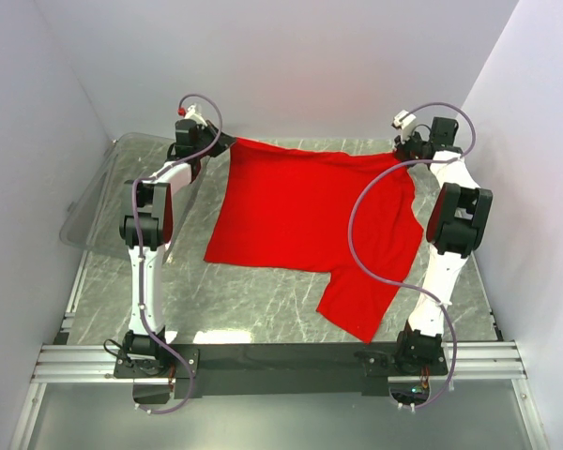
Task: Fold and stack the t-shirts
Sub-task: Fold the tshirt
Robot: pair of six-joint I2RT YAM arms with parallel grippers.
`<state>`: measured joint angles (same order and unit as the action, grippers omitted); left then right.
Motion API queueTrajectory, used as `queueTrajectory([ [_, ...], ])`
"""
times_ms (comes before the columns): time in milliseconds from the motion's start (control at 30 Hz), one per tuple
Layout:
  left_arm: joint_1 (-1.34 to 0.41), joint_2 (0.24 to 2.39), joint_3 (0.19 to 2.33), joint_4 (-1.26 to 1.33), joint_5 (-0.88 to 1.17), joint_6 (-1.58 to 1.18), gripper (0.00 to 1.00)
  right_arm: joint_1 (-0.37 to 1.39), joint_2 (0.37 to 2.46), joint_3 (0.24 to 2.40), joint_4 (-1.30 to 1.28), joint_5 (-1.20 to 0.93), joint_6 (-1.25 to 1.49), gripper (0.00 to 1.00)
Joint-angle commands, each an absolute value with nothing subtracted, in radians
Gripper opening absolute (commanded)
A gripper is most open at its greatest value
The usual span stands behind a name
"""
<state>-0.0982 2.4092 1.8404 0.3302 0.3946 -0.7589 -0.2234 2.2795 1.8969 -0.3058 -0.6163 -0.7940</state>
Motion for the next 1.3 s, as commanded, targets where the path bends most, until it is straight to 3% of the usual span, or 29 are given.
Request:
queueTrajectory([
  [0, -0.086, 2.335, 1.865, 0.327, 0.37, -0.712, 0.01, -0.241, 2.221, 1.878, -0.196, -0.684, -0.853, 0.0],
  [800, -0.072, 2.349, 1.893, 0.298, 0.379, -0.715, 0.01, -0.304, 2.126, 1.755, -0.06, -0.92, -0.838, 0.0],
  [1267, -0.068, 2.304, 1.835, 0.396, 0.459, -0.759, 0.01, -0.285, 2.094, 1.752, -0.21, -0.976, -0.801, 0.0],
])
